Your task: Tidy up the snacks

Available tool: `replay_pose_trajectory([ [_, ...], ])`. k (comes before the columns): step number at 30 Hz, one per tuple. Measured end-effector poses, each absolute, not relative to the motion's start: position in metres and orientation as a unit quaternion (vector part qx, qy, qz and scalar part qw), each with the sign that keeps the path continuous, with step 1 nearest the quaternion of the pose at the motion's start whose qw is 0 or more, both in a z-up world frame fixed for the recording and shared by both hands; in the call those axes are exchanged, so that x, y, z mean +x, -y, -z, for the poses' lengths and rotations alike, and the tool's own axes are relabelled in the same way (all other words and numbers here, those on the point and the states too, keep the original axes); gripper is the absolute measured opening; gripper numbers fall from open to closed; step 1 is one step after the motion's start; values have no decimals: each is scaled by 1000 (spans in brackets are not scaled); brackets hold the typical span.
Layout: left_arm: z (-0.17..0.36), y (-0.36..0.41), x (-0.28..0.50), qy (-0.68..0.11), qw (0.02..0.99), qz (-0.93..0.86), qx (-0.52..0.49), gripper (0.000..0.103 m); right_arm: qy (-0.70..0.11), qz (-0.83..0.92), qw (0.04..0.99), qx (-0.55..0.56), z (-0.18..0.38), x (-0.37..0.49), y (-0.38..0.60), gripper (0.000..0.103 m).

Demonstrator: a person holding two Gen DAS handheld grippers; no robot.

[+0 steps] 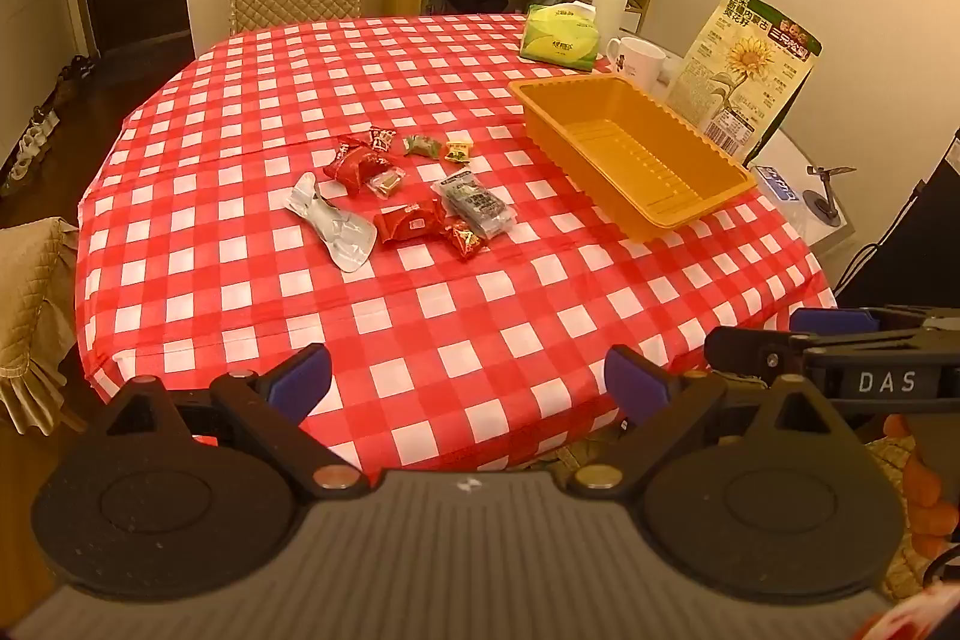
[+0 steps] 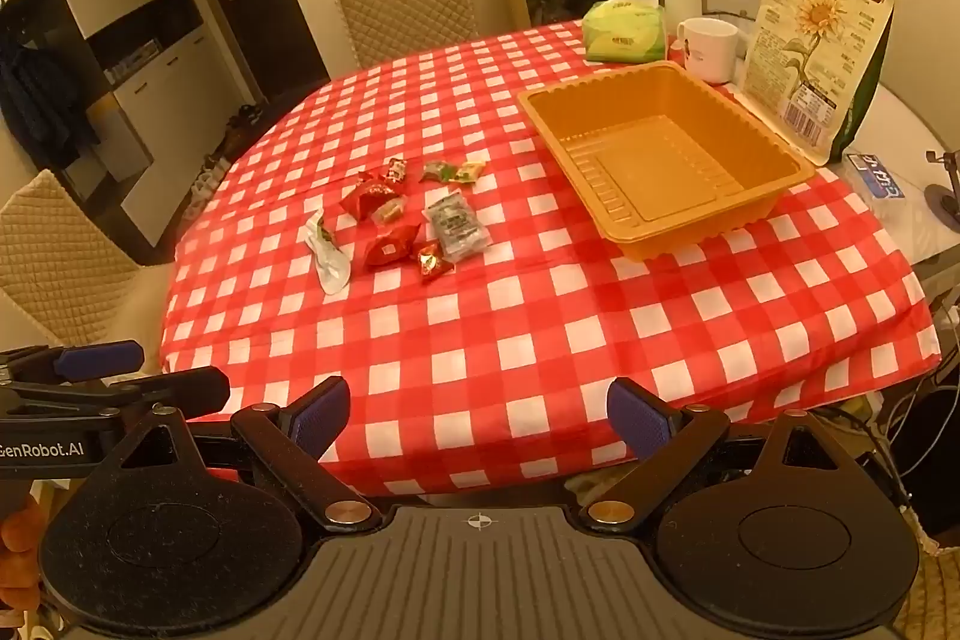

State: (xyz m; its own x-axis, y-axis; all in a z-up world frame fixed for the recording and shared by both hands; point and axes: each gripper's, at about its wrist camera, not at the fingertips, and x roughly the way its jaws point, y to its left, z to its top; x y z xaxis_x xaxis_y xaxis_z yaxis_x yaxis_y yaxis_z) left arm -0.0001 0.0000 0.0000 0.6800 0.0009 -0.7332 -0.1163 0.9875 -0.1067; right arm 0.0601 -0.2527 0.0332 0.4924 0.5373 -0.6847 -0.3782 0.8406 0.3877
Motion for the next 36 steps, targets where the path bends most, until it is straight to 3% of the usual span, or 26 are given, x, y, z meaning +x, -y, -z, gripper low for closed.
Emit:
replay_pose_trajectory([
  [36, 0, 0, 0, -399, 913, -32, -76, 97, -430, -267, 858, 93, -31, 64, 252, 92],
])
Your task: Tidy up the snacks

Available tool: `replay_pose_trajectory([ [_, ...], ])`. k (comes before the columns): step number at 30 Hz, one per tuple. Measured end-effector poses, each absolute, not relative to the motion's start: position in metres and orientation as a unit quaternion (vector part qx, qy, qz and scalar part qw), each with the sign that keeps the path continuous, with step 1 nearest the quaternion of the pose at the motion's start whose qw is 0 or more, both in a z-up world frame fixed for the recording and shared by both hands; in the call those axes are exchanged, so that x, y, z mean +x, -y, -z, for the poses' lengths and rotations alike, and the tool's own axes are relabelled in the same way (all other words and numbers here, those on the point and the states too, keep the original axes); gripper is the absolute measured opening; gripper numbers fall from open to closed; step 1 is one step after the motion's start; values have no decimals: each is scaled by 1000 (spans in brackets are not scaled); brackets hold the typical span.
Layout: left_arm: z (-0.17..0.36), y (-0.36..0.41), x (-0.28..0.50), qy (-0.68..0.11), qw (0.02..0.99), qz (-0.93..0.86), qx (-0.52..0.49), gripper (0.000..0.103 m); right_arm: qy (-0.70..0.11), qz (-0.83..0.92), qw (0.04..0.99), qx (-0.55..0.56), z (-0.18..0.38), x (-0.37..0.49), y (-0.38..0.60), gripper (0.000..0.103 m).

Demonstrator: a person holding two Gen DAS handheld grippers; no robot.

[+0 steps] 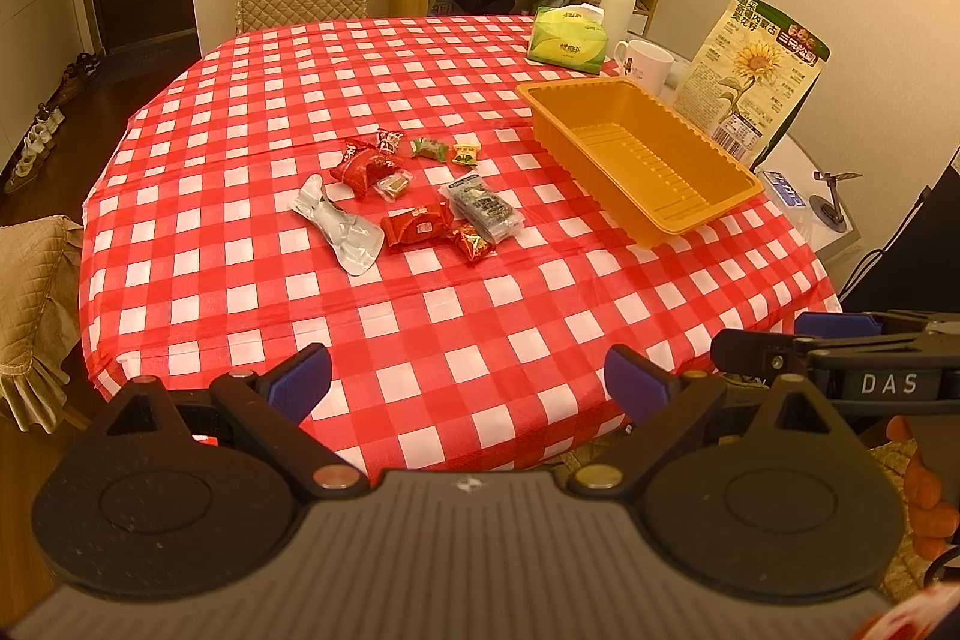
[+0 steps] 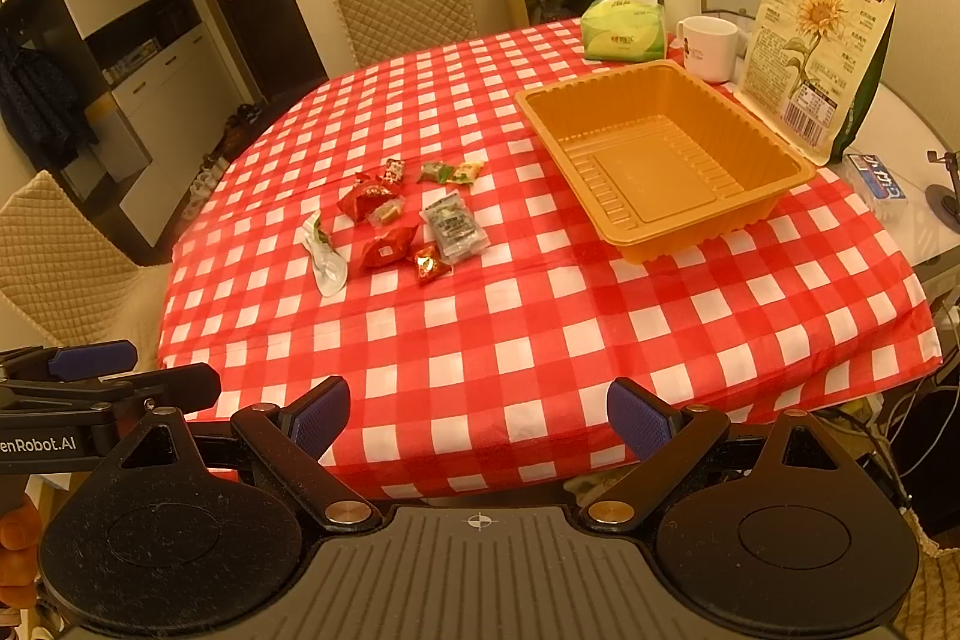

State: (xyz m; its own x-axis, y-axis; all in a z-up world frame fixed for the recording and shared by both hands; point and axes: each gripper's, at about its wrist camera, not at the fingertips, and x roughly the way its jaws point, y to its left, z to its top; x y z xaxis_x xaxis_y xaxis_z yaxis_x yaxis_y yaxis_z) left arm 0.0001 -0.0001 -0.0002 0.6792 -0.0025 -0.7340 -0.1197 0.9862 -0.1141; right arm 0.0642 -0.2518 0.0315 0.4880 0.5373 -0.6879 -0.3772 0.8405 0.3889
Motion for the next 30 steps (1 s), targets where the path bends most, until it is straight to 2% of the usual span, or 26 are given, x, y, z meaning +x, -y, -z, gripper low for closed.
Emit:
replay_pose_trajectory([
  [30, 0, 0, 0, -400, 913, -33, -76, 97, -431, -266, 857, 94, -30, 68, 250, 92],
])
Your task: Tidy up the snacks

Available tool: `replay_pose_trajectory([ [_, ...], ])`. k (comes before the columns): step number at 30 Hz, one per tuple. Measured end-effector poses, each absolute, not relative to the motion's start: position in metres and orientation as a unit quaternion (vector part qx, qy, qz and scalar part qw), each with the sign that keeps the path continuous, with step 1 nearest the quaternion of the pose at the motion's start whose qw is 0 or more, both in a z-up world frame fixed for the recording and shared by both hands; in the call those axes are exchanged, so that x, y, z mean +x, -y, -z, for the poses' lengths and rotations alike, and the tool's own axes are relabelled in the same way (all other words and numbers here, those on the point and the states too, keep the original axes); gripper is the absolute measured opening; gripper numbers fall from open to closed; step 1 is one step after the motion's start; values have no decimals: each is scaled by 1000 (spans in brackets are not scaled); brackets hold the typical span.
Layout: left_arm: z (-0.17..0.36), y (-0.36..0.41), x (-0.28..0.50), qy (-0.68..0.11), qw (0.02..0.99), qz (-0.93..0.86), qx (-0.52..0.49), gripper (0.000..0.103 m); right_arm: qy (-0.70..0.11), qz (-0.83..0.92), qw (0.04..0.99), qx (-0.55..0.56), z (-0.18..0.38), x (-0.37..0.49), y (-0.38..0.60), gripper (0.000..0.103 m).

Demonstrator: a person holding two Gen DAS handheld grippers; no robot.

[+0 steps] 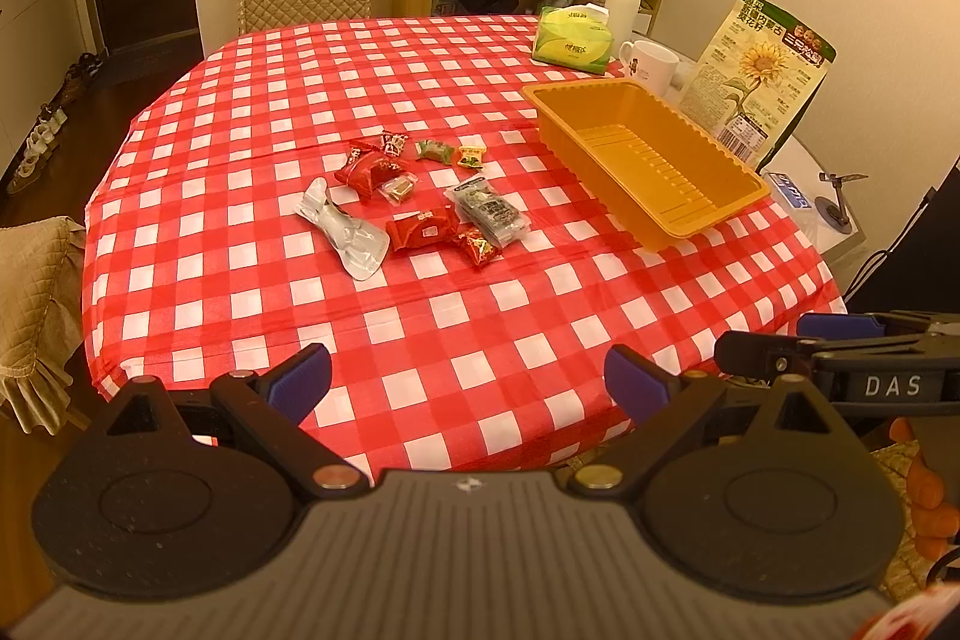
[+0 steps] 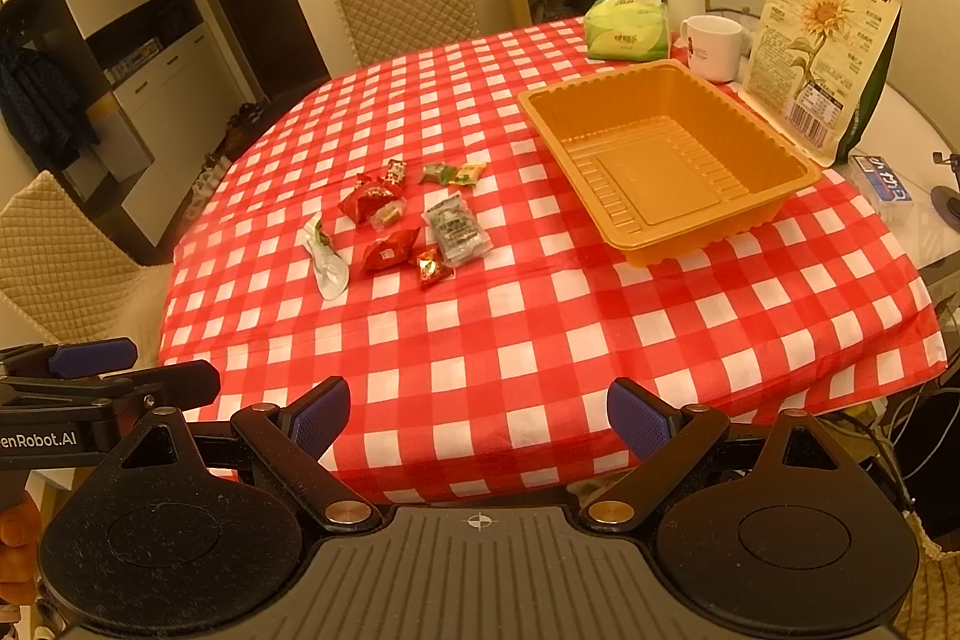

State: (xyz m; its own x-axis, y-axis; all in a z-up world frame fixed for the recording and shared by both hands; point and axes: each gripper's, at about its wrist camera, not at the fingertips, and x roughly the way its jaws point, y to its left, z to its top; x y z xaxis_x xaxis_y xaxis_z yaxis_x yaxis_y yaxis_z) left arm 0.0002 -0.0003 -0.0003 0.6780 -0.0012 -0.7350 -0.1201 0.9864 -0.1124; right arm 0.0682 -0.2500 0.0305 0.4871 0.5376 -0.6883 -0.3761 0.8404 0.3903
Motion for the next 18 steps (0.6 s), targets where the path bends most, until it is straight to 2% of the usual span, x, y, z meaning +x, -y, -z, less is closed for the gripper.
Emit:
replay_pose_trajectory([
  [18, 1, -3, 0, -401, 912, -33, -76, 97, -431, -267, 857, 94, -30, 68, 248, 92],
])
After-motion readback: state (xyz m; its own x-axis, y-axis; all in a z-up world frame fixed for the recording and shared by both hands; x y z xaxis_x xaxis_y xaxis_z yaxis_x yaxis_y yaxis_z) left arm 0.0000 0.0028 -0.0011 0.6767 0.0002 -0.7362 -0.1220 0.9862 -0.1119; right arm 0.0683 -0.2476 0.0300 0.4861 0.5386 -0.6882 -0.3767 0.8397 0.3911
